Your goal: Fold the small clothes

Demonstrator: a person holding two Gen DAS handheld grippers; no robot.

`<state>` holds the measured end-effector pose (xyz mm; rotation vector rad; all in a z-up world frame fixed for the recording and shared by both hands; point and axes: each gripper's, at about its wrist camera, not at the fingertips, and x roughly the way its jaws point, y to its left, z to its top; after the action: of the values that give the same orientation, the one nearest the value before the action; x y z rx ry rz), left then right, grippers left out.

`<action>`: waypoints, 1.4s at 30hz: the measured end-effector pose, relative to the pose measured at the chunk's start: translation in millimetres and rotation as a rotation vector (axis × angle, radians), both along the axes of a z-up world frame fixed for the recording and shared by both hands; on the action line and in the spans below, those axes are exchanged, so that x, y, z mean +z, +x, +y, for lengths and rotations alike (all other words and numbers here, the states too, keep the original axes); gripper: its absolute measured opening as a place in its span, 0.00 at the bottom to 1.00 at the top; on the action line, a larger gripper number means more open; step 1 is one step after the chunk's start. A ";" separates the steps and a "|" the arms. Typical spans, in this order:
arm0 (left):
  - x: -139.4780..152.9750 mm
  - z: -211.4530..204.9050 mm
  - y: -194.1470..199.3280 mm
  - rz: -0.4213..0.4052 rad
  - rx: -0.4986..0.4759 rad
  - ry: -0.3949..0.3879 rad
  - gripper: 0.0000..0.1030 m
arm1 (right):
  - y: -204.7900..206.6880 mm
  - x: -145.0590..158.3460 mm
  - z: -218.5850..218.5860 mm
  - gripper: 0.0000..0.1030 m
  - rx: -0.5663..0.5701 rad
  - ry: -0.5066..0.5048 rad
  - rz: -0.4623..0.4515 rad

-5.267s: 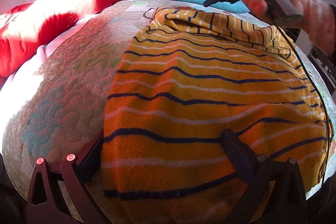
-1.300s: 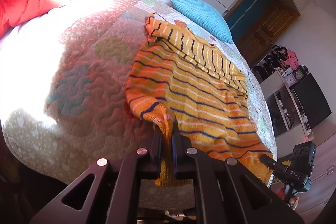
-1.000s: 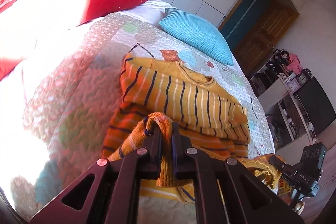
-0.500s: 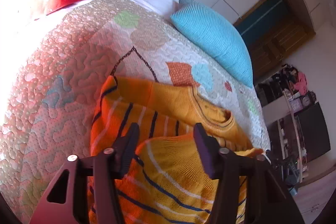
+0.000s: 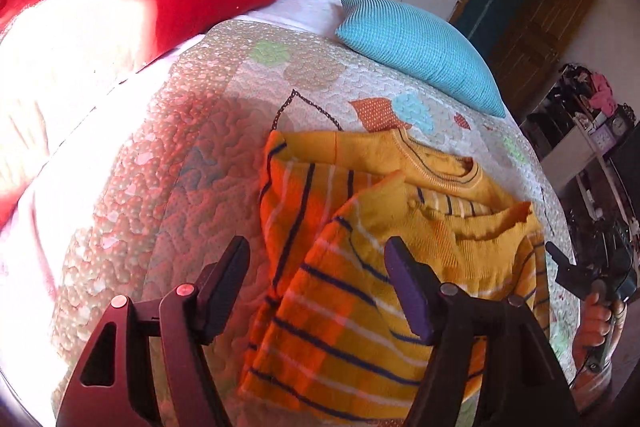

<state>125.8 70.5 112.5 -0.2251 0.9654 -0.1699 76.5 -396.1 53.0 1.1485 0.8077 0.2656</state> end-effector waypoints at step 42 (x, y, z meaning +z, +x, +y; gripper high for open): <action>-59.8 40.3 -94.1 -0.175 0.065 -0.101 0.80 | 79.2 -3.5 158.8 0.33 0.240 -1.075 0.213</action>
<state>31.7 110.8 52.7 -0.3286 0.7757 -0.1754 155.7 -237.3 49.5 0.0657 1.0760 -0.1113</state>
